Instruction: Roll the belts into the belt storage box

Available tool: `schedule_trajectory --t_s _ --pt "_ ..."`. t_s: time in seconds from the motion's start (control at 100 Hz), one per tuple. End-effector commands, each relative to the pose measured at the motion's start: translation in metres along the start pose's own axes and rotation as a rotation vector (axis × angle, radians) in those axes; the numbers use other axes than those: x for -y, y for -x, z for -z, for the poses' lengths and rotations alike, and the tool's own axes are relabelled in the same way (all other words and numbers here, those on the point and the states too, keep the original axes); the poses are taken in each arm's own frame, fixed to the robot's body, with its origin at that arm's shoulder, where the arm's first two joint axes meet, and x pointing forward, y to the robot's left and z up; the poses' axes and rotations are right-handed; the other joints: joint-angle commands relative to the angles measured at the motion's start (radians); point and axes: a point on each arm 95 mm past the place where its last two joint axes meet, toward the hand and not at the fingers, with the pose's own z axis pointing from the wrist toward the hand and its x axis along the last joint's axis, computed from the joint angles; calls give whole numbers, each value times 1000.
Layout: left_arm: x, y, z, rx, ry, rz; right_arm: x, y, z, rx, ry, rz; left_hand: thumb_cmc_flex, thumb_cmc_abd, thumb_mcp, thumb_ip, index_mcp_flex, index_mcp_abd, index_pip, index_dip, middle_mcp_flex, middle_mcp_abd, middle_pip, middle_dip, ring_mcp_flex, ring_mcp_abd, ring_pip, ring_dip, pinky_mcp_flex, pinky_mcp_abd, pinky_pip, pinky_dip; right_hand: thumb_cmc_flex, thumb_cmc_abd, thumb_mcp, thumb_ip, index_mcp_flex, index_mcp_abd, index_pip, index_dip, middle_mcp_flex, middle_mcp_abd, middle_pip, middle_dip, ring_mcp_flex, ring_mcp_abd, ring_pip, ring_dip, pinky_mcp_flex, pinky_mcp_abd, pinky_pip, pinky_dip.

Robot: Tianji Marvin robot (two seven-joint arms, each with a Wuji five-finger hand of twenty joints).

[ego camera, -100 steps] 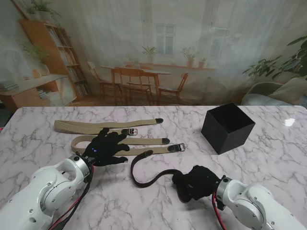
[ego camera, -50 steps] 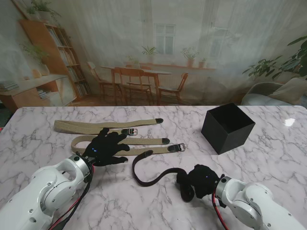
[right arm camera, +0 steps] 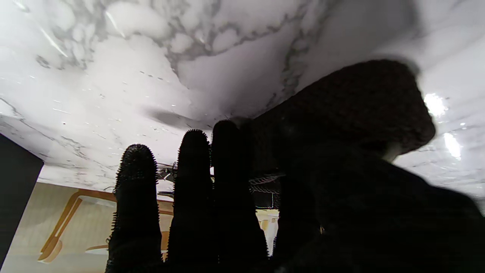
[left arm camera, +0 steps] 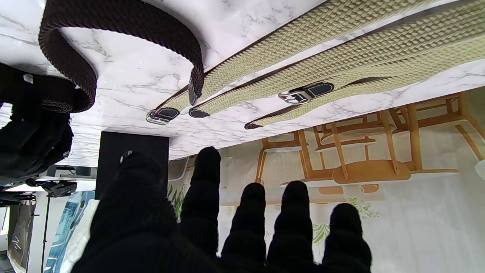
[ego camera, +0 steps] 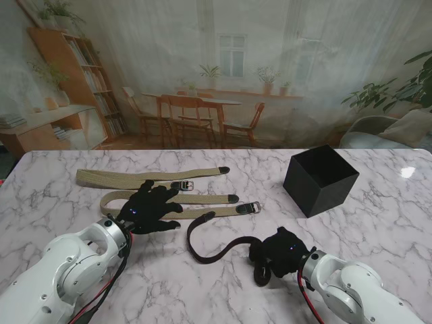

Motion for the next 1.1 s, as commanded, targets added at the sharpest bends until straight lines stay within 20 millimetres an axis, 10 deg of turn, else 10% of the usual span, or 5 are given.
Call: schedule_trajectory --t_s 0.0,0.38,0.65,0.98,1.09 --pt "-1 -1 -1 -3 15 1 8 0 3 2 -42 5 -11 38 -14 -2 19 7 8 7 -8 5 -8 8 -24 -10 -25 7 -3 38 -46 20 -106 18 -93 -63 158 45 405 40 -218 -6 -111 -6 -43 18 17 20 -25 63 22 22" --pt "-1 -1 -1 -1 13 3 11 5 1 21 -60 -20 -13 39 -14 -2 19 7 8 7 -9 6 -8 8 -24 -10 -25 8 -5 38 -48 22 -184 -60 -27 -44 266 53 514 -58 -536 129 -211 -65 -226 76 -51 -53 -102 148 -24 6" --pt "-1 0 0 -1 14 3 14 2 -2 38 -39 -63 -13 39 -14 -2 20 5 7 7 -7 4 -8 8 -24 -9 -26 8 -4 38 -48 23 -86 -21 -60 -57 187 45 503 -71 23 -116 -31 7 -27 -29 31 -6 -53 118 -12 0" --pt "-2 -2 -1 -7 21 5 17 2 -6 32 76 -56 -15 39 -15 -3 21 6 8 8 -1 4 -7 9 -23 -9 -25 8 -4 38 -49 24 19 27 -61 -75 128 -18 294 -75 376 -228 49 83 156 -155 92 73 17 10 65 43" --pt "-2 -3 -2 -9 24 5 18 3 -8 20 108 -50 -14 39 -14 -3 21 6 8 8 -1 3 -7 9 -22 -9 -25 8 -4 37 -49 24 -2 32 -38 -62 -5 29 -60 10 415 -245 40 87 182 -172 101 93 20 6 74 60"
